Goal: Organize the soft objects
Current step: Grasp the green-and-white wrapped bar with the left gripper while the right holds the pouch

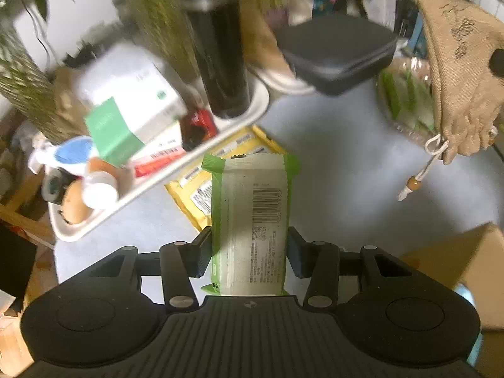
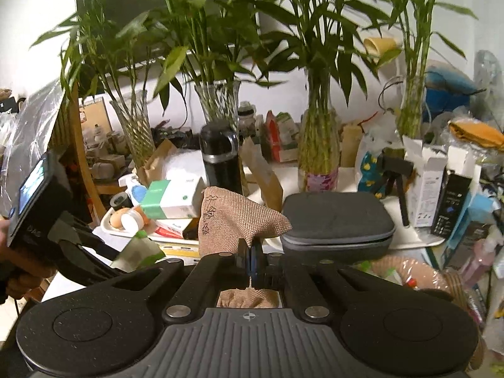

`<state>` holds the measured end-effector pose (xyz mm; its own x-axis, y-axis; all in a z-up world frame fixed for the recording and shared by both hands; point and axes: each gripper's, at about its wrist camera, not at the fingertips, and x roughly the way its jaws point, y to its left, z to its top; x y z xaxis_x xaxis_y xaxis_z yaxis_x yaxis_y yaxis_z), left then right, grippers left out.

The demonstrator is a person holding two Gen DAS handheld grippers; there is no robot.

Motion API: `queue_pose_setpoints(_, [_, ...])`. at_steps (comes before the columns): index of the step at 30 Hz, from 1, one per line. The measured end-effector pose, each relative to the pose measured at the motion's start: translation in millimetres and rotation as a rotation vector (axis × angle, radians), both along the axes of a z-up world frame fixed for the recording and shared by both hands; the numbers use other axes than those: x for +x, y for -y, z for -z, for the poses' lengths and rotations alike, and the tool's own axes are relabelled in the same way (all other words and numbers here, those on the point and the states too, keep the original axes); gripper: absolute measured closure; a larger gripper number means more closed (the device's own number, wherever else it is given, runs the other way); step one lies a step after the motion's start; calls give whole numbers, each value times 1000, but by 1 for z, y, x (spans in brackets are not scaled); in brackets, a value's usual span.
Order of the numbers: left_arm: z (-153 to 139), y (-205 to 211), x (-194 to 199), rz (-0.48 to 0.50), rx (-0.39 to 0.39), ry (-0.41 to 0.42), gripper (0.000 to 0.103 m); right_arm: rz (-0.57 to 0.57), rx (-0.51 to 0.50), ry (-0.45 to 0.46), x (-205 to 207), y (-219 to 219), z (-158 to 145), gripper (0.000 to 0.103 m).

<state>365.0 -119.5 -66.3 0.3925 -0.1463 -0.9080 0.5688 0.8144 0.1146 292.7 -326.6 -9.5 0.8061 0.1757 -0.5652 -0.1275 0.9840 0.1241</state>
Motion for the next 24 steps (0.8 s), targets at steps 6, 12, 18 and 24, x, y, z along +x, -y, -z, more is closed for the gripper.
queue_pose_setpoints(6, [-35, -10, -35, -24, -52, 87, 56, -24, -14, 33, -23, -8, -30, 100])
queue_pose_setpoints(12, [-58, -15, -68, -32, -116, 162, 56, -41, -4, 51, -45, -13, -53, 100])
queue_pose_setpoints(18, [-83, -25, -109, -28, -192, 194, 56, -56, 22, 56, -65, -13, -69, 100])
queue_pose_setpoints(24, [-93, -38, -137, -27, -321, 131, 56, -63, 19, 64, -82, -13, -78, 100])
